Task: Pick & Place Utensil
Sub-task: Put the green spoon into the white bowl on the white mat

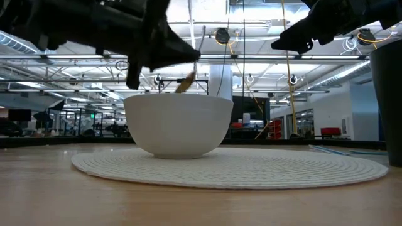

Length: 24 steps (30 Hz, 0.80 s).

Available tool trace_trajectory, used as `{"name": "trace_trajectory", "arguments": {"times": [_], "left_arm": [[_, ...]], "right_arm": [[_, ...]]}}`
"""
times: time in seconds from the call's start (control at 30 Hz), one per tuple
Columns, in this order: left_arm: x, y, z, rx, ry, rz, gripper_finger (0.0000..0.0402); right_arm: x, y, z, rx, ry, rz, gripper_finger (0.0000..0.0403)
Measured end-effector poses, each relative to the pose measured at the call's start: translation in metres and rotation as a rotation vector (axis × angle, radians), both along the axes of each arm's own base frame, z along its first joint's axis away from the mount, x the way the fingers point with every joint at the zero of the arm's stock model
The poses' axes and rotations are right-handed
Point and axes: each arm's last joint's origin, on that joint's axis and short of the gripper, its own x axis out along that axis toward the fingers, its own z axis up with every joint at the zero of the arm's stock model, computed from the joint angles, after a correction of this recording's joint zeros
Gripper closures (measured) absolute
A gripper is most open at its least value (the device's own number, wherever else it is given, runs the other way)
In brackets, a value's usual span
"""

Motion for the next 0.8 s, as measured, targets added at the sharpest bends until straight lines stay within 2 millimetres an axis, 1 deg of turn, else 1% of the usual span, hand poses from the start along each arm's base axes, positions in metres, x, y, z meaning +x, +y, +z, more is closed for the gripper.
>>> {"name": "trace_trajectory", "arguments": {"times": [0.1, 0.27, 0.57, 0.8], "left_arm": [[0.002, 0.000, -0.009, -0.033, 0.006, 0.040, 0.0401], [0.002, 0.001, -0.011, -0.086, -0.012, 0.069, 0.0400], [-0.001, 0.002, -0.021, -0.163, 0.009, 0.160, 0.0400], [-0.002, 0.002, -0.026, -0.222, 0.016, 0.176, 0.0396]], "right_arm": [[0.000, 0.000, 0.000, 0.007, 0.001, -0.002, 0.0165], [0.000, 0.000, -0.001, 0.007, 0.006, -0.001, 0.0165], [0.000, 0.000, -0.001, 0.001, 0.006, 0.000, 0.0165], [0.000, 0.000, -0.001, -0.003, 0.006, 0.001, 0.0165]]}}
